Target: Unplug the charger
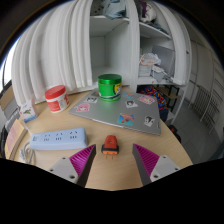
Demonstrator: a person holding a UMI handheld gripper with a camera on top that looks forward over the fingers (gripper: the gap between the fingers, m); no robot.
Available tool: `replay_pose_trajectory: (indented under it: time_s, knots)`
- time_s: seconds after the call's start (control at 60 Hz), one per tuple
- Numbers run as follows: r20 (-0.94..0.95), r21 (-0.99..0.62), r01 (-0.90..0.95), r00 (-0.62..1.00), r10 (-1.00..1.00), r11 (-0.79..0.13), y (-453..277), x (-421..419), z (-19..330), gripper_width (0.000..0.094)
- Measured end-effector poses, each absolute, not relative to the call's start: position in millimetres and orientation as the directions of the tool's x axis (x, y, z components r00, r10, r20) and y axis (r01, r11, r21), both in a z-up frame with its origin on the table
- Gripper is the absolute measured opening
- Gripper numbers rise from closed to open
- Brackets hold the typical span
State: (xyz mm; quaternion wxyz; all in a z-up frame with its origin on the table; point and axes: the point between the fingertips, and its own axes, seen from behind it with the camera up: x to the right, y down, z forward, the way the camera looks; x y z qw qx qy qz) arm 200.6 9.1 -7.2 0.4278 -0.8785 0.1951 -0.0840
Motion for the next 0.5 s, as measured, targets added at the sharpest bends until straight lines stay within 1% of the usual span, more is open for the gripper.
replay_pose_trajectory:
  time_s: [0.033, 0.067, 0.117, 0.2, 0.35, 0.5]
  knots:
    - [-0.032, -0.787, -0.281, 0.907, -0.42, -0.549, 7, 200, -5, 0.0818]
    - [-0.049, -0.786, -0.3, 0.902, -0.429, -0.541, 5, 197, -4, 0.0856]
    - [-0.077, -0.783, -0.324, 0.898, -0.434, -0.531, 2, 191, -1, 0.0835]
    - [-0.096, -0.792, -0.33, 0.898, -0.43, -0.513, -8, 182, 9, 0.0842]
    - [-0.061, -0.813, -0.296, 0.9, -0.432, -0.501, -44, 161, 27, 0.0842]
    - [-0.052, -0.831, -0.273, 0.905, -0.422, -0.485, -77, 114, 42, 0.0842]
